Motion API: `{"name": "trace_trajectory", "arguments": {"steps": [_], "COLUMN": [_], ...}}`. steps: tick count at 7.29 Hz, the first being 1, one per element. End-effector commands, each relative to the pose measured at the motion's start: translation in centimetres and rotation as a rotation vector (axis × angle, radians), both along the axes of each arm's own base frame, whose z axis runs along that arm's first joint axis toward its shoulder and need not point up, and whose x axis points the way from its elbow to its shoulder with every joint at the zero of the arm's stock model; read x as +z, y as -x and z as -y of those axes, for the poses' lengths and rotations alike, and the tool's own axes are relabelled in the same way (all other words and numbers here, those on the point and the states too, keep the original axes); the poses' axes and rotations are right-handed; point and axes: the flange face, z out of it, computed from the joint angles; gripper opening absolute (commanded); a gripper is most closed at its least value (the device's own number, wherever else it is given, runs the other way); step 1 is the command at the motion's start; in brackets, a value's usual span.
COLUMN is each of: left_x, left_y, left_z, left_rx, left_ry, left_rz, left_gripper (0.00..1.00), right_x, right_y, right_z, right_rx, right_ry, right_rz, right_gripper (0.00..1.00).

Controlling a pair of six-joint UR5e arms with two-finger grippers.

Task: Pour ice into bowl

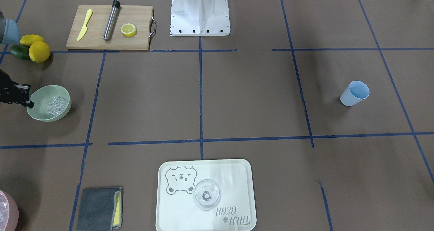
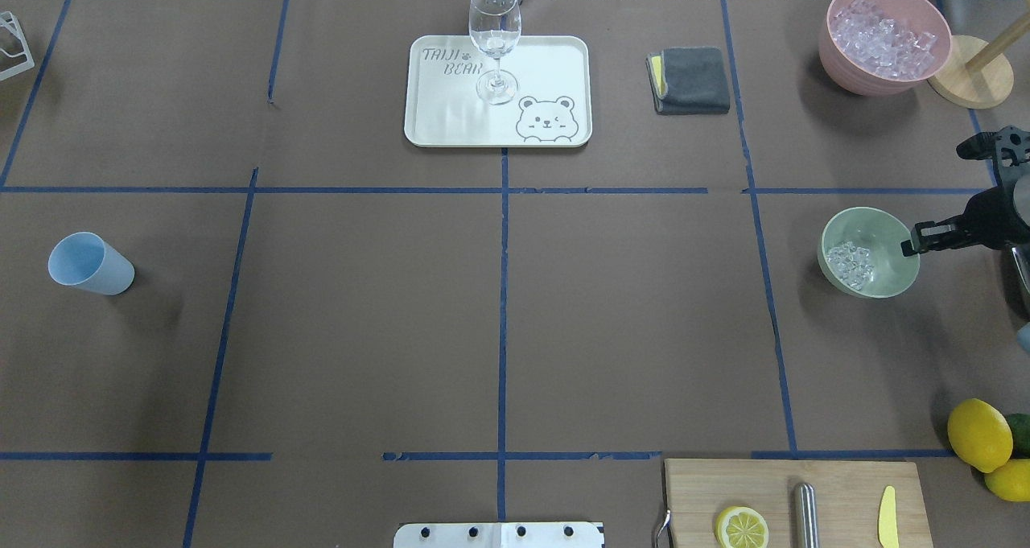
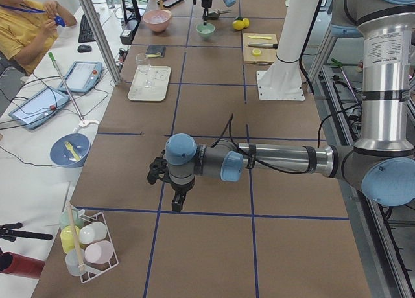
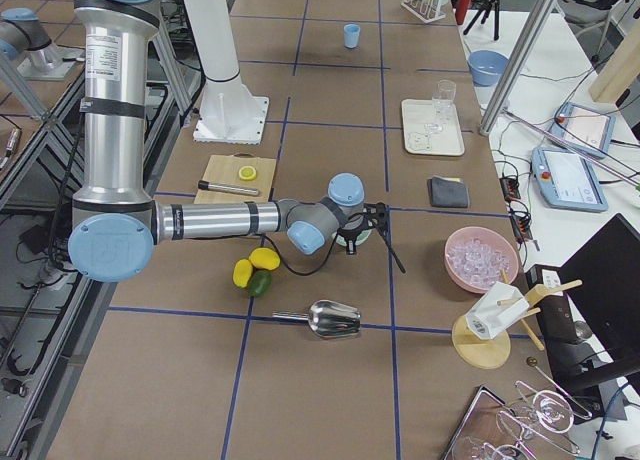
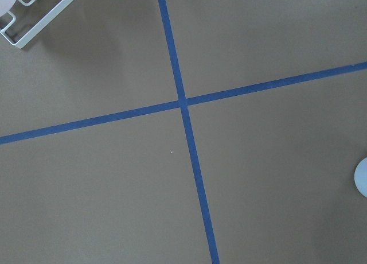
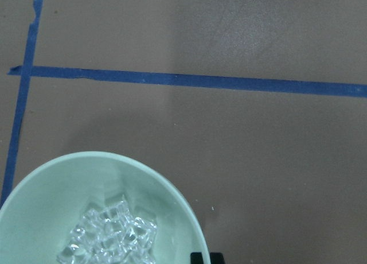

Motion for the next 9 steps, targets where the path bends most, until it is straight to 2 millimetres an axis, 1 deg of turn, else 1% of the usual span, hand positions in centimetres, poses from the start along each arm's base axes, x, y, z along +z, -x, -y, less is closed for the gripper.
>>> {"name": "trace_trajectory", "arguments": {"steps": [1, 2, 3, 4, 5, 6, 7, 8, 9], "left_x": [-0.1, -0.2, -0.5, 0.0, 0.0, 0.0, -0.1, -0.6, 0.0], "left_y": [0.0, 0.0, 0.0, 0.0, 0.0, 0.0, 0.0, 0.0, -0.1], "left_z": [0.0, 0.1, 0.2, 0.1, 0.1, 0.0, 0.0, -0.1, 0.0], "left_rx": [-0.002, -0.002, 0.000, 0.000, 0.001, 0.003, 0.004, 0.004, 0.008], "left_ry": [-0.001, -0.003, -0.010, -0.001, -0.002, -0.001, -0.002, -0.014, -0.004], "left_rz": [0.000, 0.000, 0.000, 0.002, 0.002, -0.006, -0.006, -0.006, -0.004], "left_gripper": [1.00, 1.00, 1.00, 1.00, 1.00, 1.00, 1.00, 1.00, 1.00], "right_x": [0.3, -0.3, -2.2, -2.1, -2.8, -3.5, -3.7, -2.4, -1.6], "right_y": [0.2, 0.4, 0.7, -0.9, -3.1, -6.7, -12.6, -18.9, -23.9], "right_z": [0.3, 0.4, 1.5, 2.1, 3.4, 4.3, 4.6, 4.4, 4.1], "right_rx": [0.000, -0.003, 0.007, 0.038, 0.065, 0.039, -0.020, -0.102, -0.151], "right_ry": [-0.008, -0.019, -0.053, -0.037, 0.001, -0.032, -0.061, -0.078, -0.068], "right_rz": [0.005, 0.012, 0.021, 0.013, -0.010, -0.070, -0.153, -0.220, -0.242], "right_gripper": [0.10, 0.41, 0.99, 1.00, 1.00, 1.00, 1.00, 1.00, 1.00]}}
